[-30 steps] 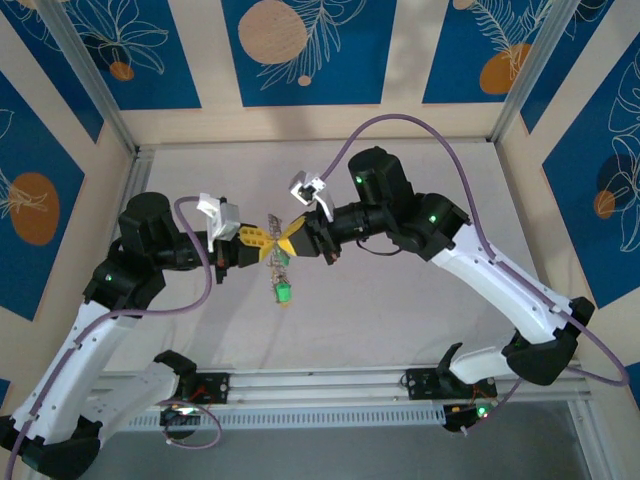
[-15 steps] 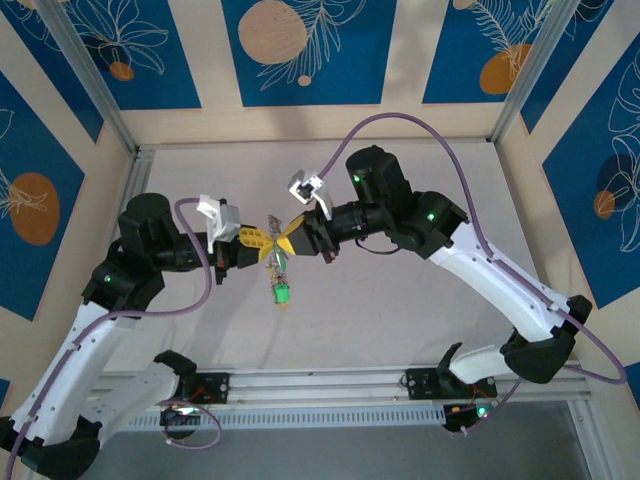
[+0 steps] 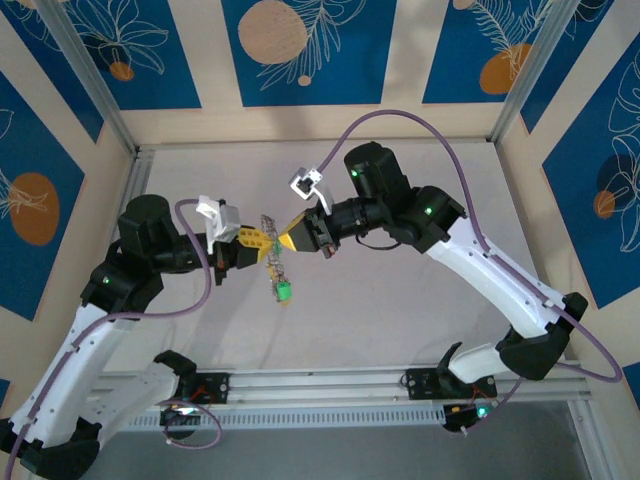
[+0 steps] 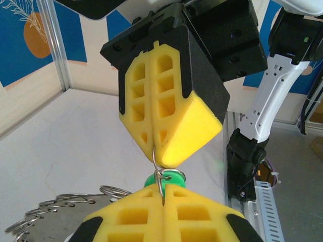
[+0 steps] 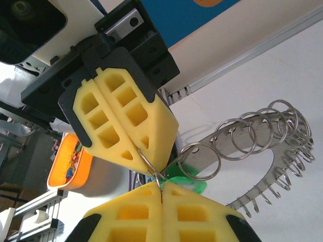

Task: Put the keys on the keyring

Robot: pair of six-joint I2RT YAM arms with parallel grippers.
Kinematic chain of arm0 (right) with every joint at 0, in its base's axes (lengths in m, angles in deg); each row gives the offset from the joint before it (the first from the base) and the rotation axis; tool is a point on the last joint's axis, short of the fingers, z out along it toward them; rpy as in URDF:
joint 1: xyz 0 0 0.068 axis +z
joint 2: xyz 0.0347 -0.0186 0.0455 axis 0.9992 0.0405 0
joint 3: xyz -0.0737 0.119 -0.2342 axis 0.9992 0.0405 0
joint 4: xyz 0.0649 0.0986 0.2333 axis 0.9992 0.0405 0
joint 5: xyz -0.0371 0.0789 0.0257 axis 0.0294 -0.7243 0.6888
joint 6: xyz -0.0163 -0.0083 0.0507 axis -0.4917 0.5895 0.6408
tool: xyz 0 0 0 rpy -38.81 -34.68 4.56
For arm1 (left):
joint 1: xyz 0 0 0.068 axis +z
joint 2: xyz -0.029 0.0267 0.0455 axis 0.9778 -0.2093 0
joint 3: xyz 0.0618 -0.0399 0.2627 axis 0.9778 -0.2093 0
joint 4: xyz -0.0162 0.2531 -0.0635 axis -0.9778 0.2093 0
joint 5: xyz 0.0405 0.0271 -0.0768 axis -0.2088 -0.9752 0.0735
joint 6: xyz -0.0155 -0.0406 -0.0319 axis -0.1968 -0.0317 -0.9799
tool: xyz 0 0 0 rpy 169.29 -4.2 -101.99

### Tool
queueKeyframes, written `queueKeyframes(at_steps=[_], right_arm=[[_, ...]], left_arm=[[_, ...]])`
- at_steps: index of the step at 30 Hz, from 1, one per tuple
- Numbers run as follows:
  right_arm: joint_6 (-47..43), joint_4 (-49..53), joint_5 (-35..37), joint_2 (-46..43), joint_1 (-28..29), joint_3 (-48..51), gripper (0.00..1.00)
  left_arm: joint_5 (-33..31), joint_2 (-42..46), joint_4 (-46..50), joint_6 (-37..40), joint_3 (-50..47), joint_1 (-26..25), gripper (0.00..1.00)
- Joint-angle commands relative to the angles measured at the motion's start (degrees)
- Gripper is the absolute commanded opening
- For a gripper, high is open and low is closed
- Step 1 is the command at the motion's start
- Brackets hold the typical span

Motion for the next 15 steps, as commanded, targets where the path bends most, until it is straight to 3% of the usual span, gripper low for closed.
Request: queueKeyframes(at_steps=[1, 15], right_arm=[[1.3, 2.2, 1.9, 1.4, -1.2, -1.9, 0.0], [3.5, 4.7, -2.6, 5.3, -2.6, -3.1, 0.0]], left_arm=[[3.2, 1.8, -2.3, 1.9, 2.3, -0.8, 0.0], [1.8, 3.1, -8.5, -0.6, 0.3, -0.9, 0.0]])
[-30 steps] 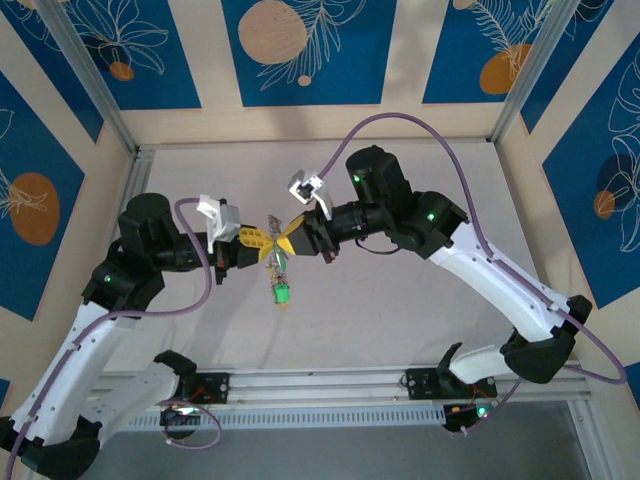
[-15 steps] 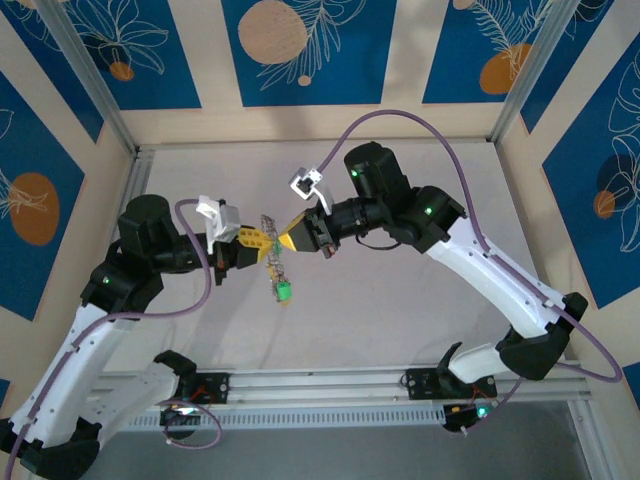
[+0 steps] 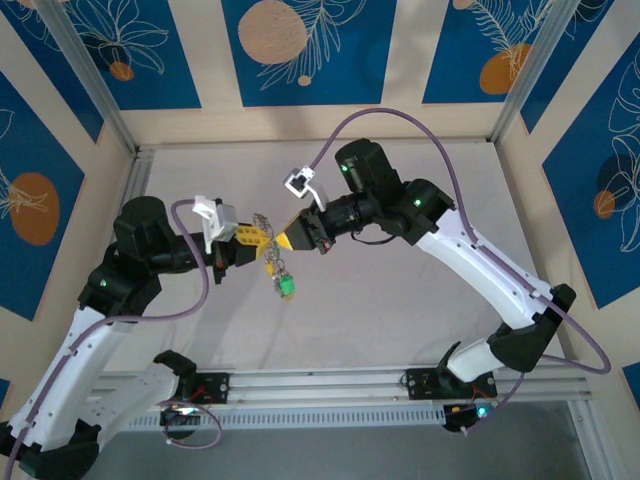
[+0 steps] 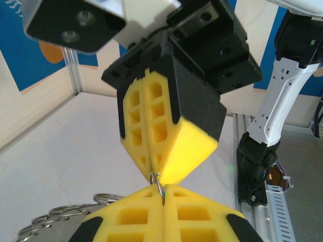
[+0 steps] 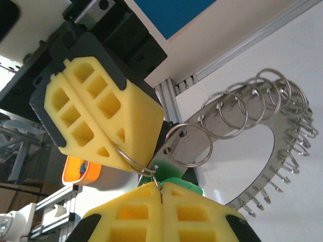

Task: Put the keys on the keyring

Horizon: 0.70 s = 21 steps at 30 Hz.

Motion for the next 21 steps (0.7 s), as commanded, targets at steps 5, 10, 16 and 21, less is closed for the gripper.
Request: queueKeyframes(at_steps=[5, 10, 16, 21], right_arm=[[2.2, 1.5, -0.9, 2.0, -1.8, -1.1, 0.0], [2.0, 1.2, -2.4, 1.7, -1.8, -0.6, 0.05], [-0.7, 0.0, 3.1, -4.9, -1.8, 2.7, 0.33], [-6.8, -3.1, 11.4, -13.7, 0.9, 6.4, 0.38]], left_arm=[[5.1, 2.2, -10.4, -2.5, -0.3, -0.8, 0.0], [5.6, 2.5, -13.2, -4.5, -1.0, -0.9, 0.0], [5.9, 2.4, -14.0, -5.1, -0.7, -0.9, 0.0], [7.7, 2.2, -15.0, -6.5, -0.3, -0.9, 0.0]])
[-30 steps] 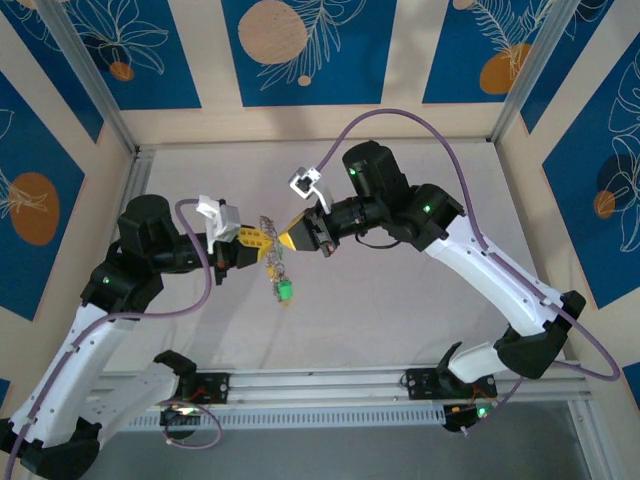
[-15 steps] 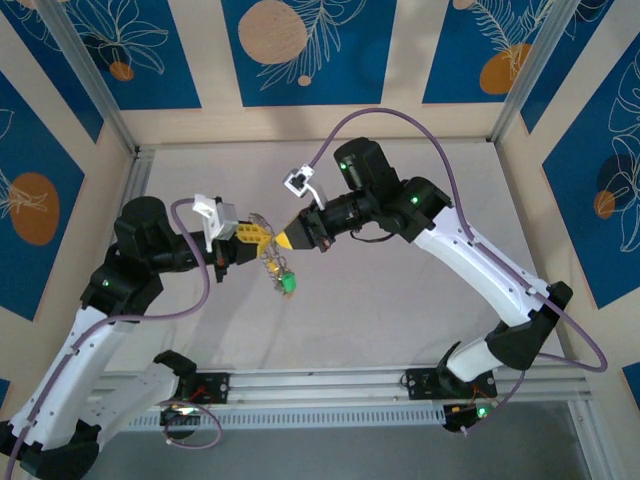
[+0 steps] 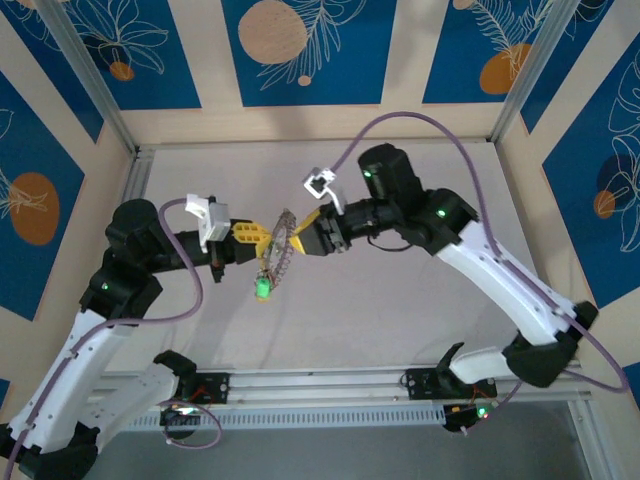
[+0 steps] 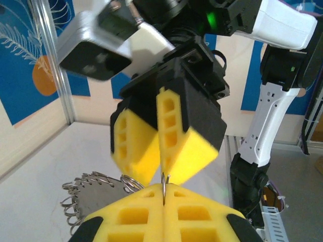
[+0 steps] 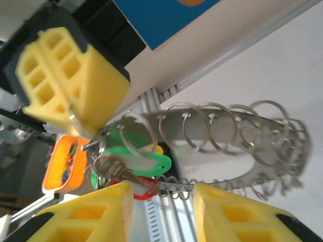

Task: Put the keys on the keyring

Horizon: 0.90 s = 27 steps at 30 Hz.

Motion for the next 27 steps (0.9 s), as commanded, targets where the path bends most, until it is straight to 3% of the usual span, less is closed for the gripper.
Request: queueKeyframes(at_steps=[1, 8, 18, 27], right_arm=[[-5.8, -2.8, 6.6, -6.2, 2.7, 1.2, 0.37], [-10.6, -10.4, 5.5, -6.3, 9.2, 1.9, 0.38], [-13.1, -16.1, 4.9, -4.3, 10.3, 1.2, 0.35], [-16.5, -19.2, 3.8, -5.9, 12.6, 4.5, 0.32]], left_arm=[[4.1, 1.1, -5.7, -2.1, 1.4, -0.6, 0.0], [7.1, 1.5, -11.5, -7.8, 0.6, -0.6, 0.0], [12.5, 1.0, -22.0, -16.8, -1.1, -0.5, 0.0], [12.8, 0.5, -23.4, -17.7, -1.0, -0.6, 0.0]])
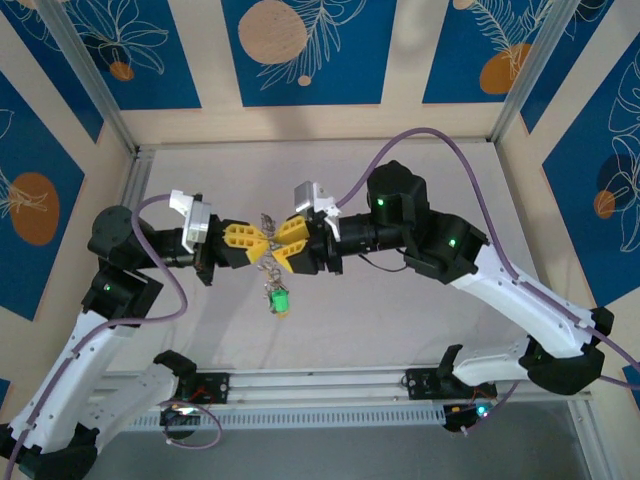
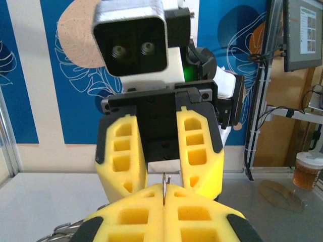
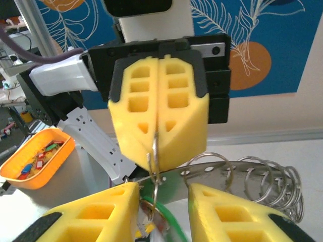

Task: Put the keys on the keyring

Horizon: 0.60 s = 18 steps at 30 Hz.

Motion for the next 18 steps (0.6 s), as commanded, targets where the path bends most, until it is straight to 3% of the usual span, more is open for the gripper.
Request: queueKeyframes(at_steps=[1, 15, 18], right_arm=[[-2.4, -2.7, -0.5, -1.7, 1.0, 1.3, 0.31], [-2.2, -6.0, -2.1, -1.1, 0.3, 1.0, 0.21], [-2.2, -6.1, -2.3, -0.7, 0.3, 0.7, 0.15]], left_arm=[[1.4, 0.2, -4.7, -1.7, 0.2, -0.5, 0.0], [4.0, -0.3, -6.7, -3.7, 0.0, -0.5, 0.0], [4.1, -0.4, -6.7, -3.7, 0.0, -0.5, 0.0]])
